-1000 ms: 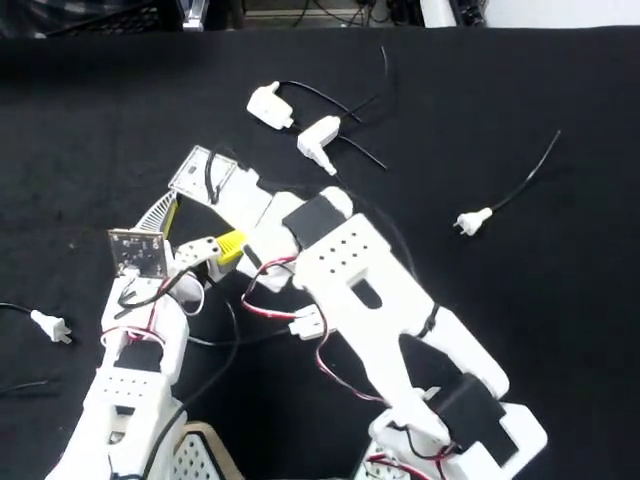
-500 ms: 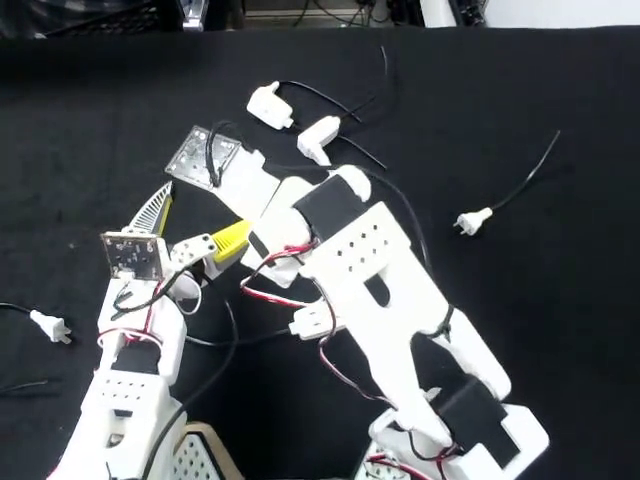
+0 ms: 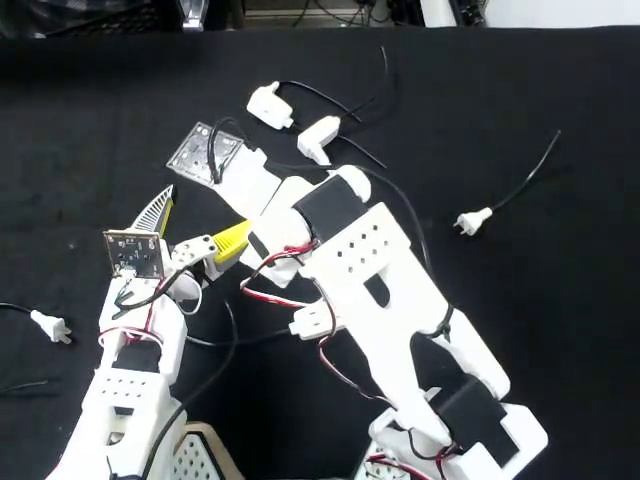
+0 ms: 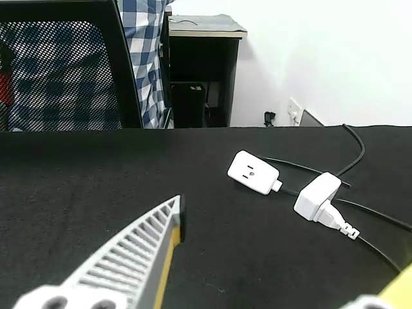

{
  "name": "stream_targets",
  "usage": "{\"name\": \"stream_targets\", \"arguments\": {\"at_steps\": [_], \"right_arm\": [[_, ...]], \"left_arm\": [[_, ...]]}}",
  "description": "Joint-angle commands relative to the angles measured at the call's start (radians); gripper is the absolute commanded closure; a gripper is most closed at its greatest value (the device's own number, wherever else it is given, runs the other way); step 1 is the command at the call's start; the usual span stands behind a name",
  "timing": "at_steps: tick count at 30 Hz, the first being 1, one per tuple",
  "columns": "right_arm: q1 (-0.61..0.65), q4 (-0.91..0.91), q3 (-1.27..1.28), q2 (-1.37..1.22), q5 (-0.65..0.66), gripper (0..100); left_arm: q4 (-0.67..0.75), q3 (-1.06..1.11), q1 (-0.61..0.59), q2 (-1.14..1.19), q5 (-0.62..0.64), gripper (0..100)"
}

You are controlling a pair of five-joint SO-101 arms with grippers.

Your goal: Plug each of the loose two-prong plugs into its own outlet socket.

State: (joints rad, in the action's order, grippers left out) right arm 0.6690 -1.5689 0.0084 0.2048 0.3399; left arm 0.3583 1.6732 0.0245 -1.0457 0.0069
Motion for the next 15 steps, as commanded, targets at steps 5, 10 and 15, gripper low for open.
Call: {"name": "stream_targets", "arguments": {"at_steps": [5, 10, 15], "right_arm": [[-0.008, 0.017, -0.087, 0.051, -0.040, 98.6], [-0.086, 0.038, -0.087, 0.119, -0.089, 98.6], [-0.095, 0.041, -0.062, 0.114, -0.101, 98.6]], "left_arm": [[-0.003, 0.021, 0.010, 0.008, -0.009, 48], [-0.003, 0.021, 0.010, 0.008, -0.009, 48], [-0.003, 0.021, 0.010, 0.008, -0.009, 48]]}}
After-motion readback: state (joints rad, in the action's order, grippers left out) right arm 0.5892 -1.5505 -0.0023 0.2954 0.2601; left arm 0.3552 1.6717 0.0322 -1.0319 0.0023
